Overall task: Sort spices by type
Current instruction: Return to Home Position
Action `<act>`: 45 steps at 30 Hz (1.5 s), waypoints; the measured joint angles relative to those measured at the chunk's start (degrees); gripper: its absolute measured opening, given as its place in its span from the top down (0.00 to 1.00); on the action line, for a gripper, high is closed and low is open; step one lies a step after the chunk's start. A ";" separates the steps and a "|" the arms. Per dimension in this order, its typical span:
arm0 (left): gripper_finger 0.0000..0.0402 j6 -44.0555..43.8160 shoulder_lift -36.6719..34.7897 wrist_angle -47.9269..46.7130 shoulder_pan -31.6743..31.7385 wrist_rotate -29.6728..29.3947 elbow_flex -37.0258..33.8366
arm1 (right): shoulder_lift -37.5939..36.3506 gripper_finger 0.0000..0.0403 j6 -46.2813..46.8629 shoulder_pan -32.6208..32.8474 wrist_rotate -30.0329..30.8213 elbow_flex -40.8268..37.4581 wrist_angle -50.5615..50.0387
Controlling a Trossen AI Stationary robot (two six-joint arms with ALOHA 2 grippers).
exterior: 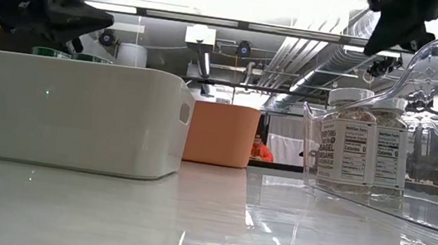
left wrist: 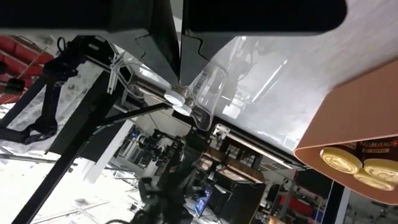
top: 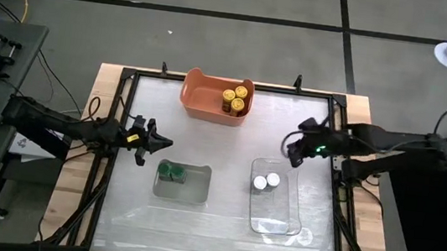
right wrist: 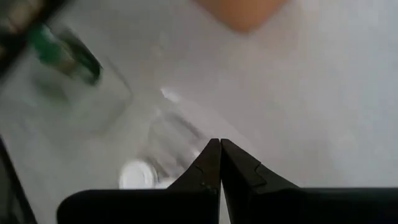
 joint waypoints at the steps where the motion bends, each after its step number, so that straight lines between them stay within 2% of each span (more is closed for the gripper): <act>1: 1.00 -0.02 0.00 -0.02 -0.02 0.00 0.00 | -2.21 1.00 -0.50 -0.50 0.66 -1.84 2.32; 4: 1.00 -0.02 0.00 -0.02 -0.02 -0.02 0.00 | -10.18 1.00 -2.40 -2.73 -0.21 -10.19 13.09; 11: 1.00 -0.04 0.00 -0.02 -0.02 -0.02 0.00 | -26.27 1.00 -10.98 -5.81 -7.28 -32.50 38.76; 13: 1.00 -0.04 0.00 -0.02 -0.02 0.00 0.00 | -29.62 1.00 -14.00 -6.14 -8.29 -37.00 44.72; 16: 1.00 -0.04 0.00 -0.02 -0.02 -0.01 0.00 | -34.33 1.00 -17.17 -6.71 -8.75 -42.41 48.23; 19: 1.00 -0.05 0.00 -0.02 -0.02 -0.02 0.00 | -38.69 1.00 -17.48 -7.49 -8.91 -48.19 52.03; 25: 1.00 -0.06 0.00 -0.02 -0.02 -0.02 0.00 | -44.10 1.00 -17.88 -7.84 -12.92 -57.75 68.72; 32: 1.00 -0.07 0.02 -0.04 -0.02 -0.02 0.00 | -44.42 1.00 -27.31 -7.80 -12.76 -57.80 64.55; 39: 1.00 -0.06 0.00 -0.07 -0.02 -0.02 0.00 | -44.34 1.00 -26.65 -7.82 -12.18 -57.78 55.56; 45: 1.00 -0.06 0.00 -0.07 -0.02 -0.02 0.00 | -44.00 1.00 -26.65 -7.80 -12.25 -57.76 55.43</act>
